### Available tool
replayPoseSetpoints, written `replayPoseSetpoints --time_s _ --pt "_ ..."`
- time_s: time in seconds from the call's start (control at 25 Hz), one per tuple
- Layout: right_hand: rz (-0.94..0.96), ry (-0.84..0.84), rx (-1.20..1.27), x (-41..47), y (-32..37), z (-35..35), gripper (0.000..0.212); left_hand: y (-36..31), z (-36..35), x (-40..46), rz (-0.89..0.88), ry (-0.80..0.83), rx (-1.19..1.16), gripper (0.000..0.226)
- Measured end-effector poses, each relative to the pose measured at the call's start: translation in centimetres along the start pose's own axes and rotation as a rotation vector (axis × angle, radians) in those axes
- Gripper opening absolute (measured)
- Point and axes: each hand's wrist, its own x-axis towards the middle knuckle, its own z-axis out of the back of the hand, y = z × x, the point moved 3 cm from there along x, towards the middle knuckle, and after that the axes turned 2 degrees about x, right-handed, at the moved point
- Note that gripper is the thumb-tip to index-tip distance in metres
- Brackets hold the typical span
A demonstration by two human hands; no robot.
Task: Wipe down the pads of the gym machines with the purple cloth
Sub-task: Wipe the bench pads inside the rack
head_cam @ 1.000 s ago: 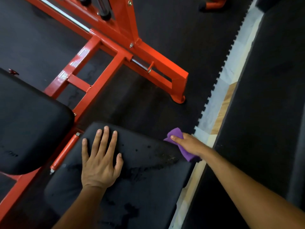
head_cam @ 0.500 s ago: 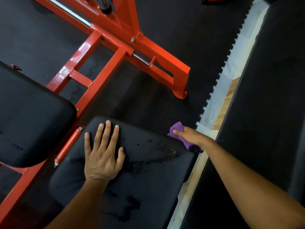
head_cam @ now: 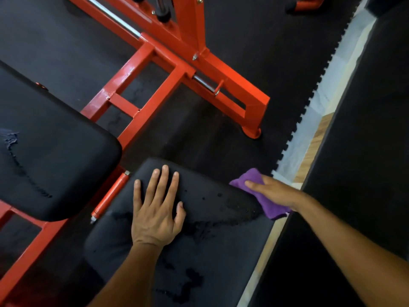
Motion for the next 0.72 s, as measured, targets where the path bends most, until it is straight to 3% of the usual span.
replayPoseSetpoints --time_s 0.2,0.36,0.48,0.72 --pt "0.299 0.073 -0.197 4.0 8.2 -7.2 0.061 0.2 -0.2 0.1 -0.005 0.014 0.023 0.073" --pt "0.279 0.006 -0.170 2.3 5.3 -4.4 0.043 0.1 -0.1 0.3 -0.006 0.012 0.019 0.073" --pt "0.181 -0.022 -0.199 -0.2 2.5 -2.3 0.043 0.2 -0.2 0.3 -0.004 0.010 0.016 0.073" --pt "0.305 0.012 -0.185 5.2 8.8 -7.7 0.055 0.0 -0.2 0.3 -0.016 -0.001 0.006 0.074"
